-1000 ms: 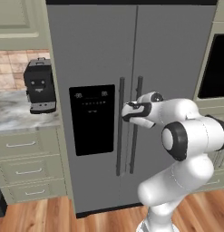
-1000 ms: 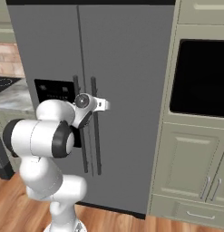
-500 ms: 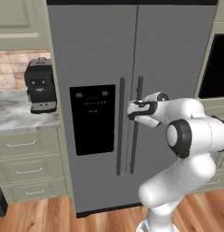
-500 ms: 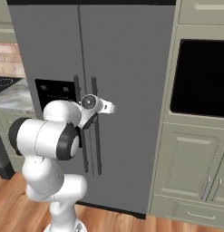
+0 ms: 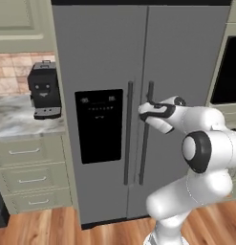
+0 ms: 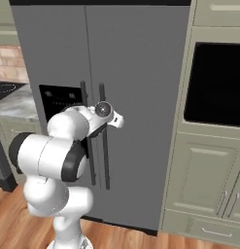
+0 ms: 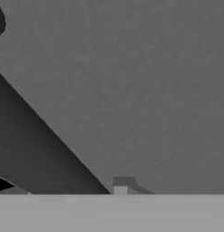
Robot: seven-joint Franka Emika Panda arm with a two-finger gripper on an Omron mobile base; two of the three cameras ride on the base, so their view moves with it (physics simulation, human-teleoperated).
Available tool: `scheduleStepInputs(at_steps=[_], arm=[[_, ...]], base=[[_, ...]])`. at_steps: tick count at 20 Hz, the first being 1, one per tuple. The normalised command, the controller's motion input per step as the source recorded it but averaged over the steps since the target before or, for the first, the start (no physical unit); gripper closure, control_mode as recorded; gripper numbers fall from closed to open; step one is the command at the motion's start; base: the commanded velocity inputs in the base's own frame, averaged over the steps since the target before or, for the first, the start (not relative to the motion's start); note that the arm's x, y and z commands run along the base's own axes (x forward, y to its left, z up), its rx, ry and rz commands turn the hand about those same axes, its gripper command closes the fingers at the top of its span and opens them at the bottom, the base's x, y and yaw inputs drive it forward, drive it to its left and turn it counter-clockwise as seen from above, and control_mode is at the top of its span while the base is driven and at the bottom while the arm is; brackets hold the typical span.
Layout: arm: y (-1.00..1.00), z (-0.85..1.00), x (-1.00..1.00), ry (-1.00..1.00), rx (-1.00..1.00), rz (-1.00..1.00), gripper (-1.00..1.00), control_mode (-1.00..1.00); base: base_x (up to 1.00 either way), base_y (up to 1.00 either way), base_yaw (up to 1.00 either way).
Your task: Gather the bell pepper and squash from the fridge and place them on a tray on the dining counter. Then gather the fishs from the fridge and place them on the other tray.
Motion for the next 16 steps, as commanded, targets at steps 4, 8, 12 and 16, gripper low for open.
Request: scheduleStepInputs(at_steps=[4, 8, 12, 16], arm=[[-1.0, 0.0, -0.51, 0.15, 0.29, -0.05, 1.0, -1.0], [-1.0, -0.04, -0.55, 0.16, 0.28, -0.06, 1.0, -1.0], [-1.0, -0.36, -0.29, 0.1, 0.14, -0.1, 1.0, -1.0], [-1.0, -0.28, -0.28, 0.01, 0.07, -0.09, 1.0, -1.0]], base=[[0.0, 0.0, 0.0], [0.0, 0.0, 0.0], [0.0, 0.0, 0.0], [0.0, 0.0, 0.0]])
